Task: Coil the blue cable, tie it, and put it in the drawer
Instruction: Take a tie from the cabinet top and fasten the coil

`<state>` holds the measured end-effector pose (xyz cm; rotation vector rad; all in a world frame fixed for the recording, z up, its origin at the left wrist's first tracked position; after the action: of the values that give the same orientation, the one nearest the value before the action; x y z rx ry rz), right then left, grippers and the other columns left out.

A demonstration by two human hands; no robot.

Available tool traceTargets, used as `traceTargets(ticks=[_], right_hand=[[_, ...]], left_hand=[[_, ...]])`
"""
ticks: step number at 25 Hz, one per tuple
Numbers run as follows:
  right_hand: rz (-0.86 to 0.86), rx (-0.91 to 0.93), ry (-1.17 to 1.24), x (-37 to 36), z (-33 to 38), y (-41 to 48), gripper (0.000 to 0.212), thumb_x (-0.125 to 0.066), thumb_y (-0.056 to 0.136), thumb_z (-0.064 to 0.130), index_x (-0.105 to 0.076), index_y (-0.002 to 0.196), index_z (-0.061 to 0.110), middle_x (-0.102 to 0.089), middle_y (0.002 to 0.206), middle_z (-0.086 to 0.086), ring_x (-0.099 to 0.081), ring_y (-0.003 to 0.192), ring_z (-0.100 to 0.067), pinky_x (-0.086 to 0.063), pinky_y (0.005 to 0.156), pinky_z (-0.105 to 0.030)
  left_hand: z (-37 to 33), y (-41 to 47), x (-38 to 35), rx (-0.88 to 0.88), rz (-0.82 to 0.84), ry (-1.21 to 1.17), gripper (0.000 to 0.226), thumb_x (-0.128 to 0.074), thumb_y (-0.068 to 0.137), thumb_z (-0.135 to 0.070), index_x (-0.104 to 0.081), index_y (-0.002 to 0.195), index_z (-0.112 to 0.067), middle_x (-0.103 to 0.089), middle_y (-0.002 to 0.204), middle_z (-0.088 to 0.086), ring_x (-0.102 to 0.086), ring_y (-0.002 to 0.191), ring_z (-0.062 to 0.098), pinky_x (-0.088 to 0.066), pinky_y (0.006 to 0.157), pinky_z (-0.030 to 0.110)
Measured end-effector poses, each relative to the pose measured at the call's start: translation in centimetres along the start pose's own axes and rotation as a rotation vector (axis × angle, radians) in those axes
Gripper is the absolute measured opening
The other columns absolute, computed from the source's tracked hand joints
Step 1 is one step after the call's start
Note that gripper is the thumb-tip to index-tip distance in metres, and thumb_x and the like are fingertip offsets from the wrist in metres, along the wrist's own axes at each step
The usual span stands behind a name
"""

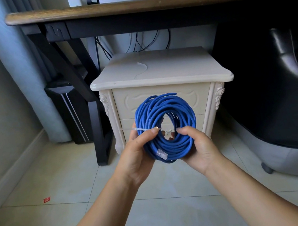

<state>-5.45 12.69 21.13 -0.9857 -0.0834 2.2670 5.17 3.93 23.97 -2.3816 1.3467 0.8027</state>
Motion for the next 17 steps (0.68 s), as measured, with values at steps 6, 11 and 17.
traceTargets(ticks=[6, 11, 17], right_hand=[[-0.193, 0.285, -0.43, 2.2, 4.9, 0.9, 0.041, -0.068, 0.059, 0.004, -0.063, 0.096, 0.018, -0.063, 0.073, 0.0, -0.061, 0.07, -0.017, -0.05, 0.071, -0.034], [-0.093, 0.37, -1.105, -0.3, 5.5, 1.0, 0.054, -0.071, 0.058, 0.003, -0.061, 0.101, 0.035, -0.067, 0.08, 0.008, -0.062, 0.066, -0.009, -0.05, 0.063, -0.026], [0.131, 0.325, -1.385, -3.4, 5.5, 2.2, 0.065, -0.071, 0.06, 0.002, -0.058, 0.11, 0.042, -0.066, 0.099, 0.013, -0.065, 0.088, -0.009, -0.054, 0.078, -0.029]], left_hand=[[-2.8, 0.2, 3.5, 0.125, 0.026, 0.515, 0.087, -0.082, 0.057, -0.053, -0.049, 0.138, -0.043, -0.052, 0.143, -0.013, -0.047, 0.132, 0.007, -0.032, 0.112, 0.052], [-2.3, 1.8, 1.8, -0.023, 0.057, 1.175, 0.12, -0.092, 0.056, -0.045, -0.02, 0.152, -0.043, -0.024, 0.154, -0.02, -0.027, 0.137, -0.006, -0.026, 0.115, 0.025], [-2.2, 3.5, 1.9, -0.091, 0.027, 1.303, 0.108, -0.088, 0.057, -0.044, -0.026, 0.145, -0.047, -0.057, 0.127, -0.014, -0.06, 0.11, 0.004, -0.049, 0.098, 0.03]])
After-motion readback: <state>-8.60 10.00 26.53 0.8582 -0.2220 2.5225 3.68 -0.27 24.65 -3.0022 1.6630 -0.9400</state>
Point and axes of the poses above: each hand's wrist, its own y-axis towards the middle knuckle, its own x-axis out of the back of the hand, z = x × y, the point moved 5 cm from there along y, towards the middle knuckle
